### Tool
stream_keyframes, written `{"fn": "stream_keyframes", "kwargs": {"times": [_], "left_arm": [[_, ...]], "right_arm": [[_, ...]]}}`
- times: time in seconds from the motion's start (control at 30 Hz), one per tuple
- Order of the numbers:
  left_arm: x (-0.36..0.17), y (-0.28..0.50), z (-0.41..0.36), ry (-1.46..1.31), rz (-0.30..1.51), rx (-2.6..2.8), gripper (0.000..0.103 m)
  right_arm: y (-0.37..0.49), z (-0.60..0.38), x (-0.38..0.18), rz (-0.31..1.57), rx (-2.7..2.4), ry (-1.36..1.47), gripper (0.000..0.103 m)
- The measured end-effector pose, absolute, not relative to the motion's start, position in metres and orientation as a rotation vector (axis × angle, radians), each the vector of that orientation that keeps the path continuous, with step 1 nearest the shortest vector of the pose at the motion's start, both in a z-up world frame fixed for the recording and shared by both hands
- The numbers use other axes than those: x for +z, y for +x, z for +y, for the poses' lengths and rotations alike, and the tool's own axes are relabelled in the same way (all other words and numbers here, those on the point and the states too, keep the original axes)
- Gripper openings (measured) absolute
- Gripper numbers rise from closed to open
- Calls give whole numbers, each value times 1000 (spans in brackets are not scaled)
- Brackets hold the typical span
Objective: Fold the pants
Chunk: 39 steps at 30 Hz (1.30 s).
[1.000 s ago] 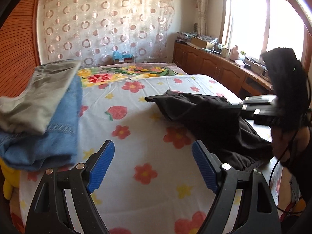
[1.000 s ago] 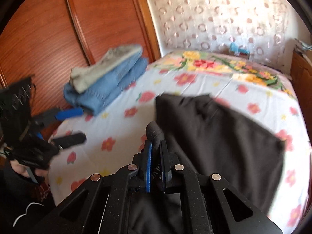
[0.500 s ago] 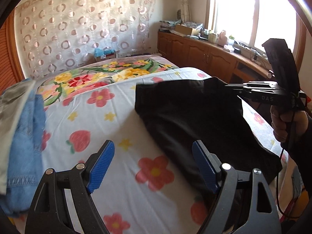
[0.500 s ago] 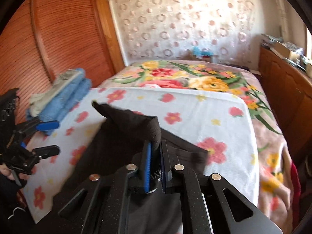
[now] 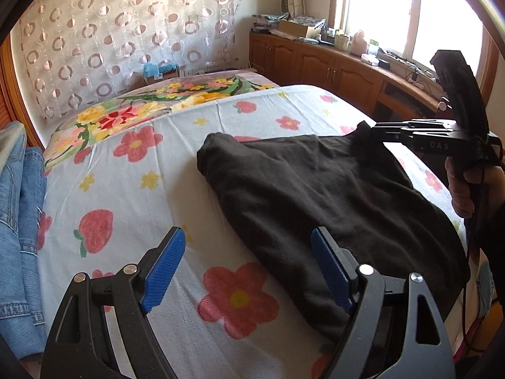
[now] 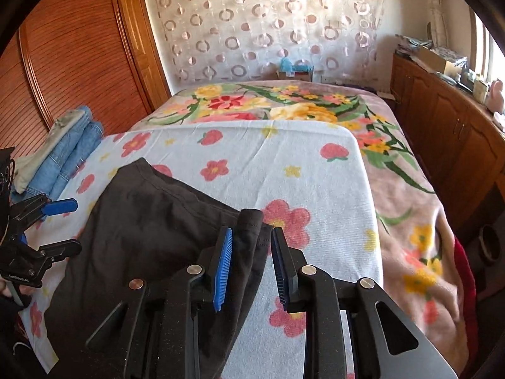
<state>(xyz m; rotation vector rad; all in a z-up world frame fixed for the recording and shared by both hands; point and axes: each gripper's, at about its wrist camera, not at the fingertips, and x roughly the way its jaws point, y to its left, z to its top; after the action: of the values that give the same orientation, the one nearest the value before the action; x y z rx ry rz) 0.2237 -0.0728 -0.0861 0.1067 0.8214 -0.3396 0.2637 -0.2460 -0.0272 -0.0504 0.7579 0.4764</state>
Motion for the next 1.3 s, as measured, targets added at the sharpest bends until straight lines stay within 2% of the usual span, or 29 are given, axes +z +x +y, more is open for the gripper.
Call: {"fn": "stream_keyframes", "kwargs": {"times": [0.27,0.43,0.6,0.67,0.7,0.77,0.83,1.1,1.3], "left_arm": [[-74,249,-70,74,803,-366,82],[-72,283,-70,79,812,-359,59],[-79,308,-77,101,832,-356,46],[-81,314,-80,105,837,-360,43],[-83,316,-82,109,843,-366,35],[-87,319,-84,111,858,-383,14],[-87,317,-86,130,856,-386,6],[-57,302,-66,81,731,-340,4],[-58,307,-60,76,735,-328,4]], "right_arm": [[276,-253,-19,764,471,-42,27],[277,-251,-25,771,476,-45,34],[285,-255,-29,783,459,-39,33],[285,-256,-28,779,461,-37,25],[284,-254,-27,777,472,-39,14],[282,-253,-26,765,483,-46,12],[280,-253,-25,755,498,-51,9],[268,-259,-14,655,546,-42,7],[286,-259,-32,719,474,-72,7]]}}
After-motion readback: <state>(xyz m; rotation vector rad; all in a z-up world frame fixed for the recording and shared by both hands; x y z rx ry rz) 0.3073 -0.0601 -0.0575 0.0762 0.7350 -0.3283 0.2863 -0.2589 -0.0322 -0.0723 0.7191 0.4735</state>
